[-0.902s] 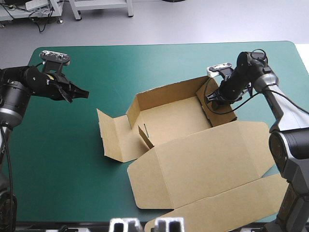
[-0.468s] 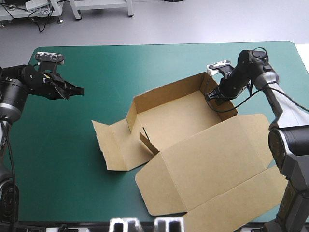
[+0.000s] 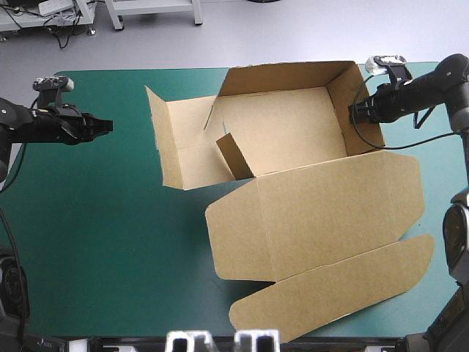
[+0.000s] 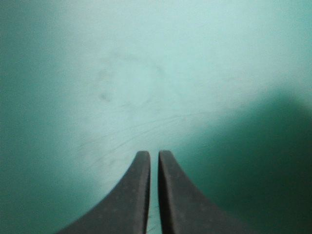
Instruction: Fold the box
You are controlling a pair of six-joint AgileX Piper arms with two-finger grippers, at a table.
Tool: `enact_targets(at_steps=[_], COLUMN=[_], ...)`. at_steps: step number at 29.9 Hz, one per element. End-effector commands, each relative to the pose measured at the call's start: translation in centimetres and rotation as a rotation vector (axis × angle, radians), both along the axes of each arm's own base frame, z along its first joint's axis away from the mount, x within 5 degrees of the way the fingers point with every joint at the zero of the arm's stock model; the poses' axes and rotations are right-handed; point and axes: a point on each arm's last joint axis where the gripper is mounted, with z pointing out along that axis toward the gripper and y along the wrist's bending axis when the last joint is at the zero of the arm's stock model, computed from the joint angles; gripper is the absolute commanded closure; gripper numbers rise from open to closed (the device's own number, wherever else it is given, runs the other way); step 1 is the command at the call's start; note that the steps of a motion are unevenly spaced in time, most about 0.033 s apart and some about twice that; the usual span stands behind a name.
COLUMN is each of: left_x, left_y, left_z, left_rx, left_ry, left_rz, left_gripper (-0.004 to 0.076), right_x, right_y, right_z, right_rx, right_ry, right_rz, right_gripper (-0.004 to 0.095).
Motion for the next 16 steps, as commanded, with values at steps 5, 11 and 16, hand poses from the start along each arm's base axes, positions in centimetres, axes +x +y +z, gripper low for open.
enact_targets(at_steps=[5, 11, 16], left_x=[0.5, 1.0, 0.7], left_y=[-3.6, -8.1, -11.7], left_z=[2.0, 1.6, 1.9], left_rx=[-0.292, -0.291, -0.322], left_ry=[-0.126, -0.133, -0.146], left_rz=[-0.247, -0.356, -0.431], left_gripper=[0.0568, 0.0465, 0.0464], right_x=[-1.5, -1.5, -1.1], right_y=[1.7, 1.9, 1.4], right_z=[4.6, 4.9, 4.4], right_rx=[0.189, 0.232, 0.160], right_ry=[-0.153, -0.167, -0.175], right_rz=[0.087, 0.096, 0.061], right_gripper=[0.0927, 0.0926, 0.0926])
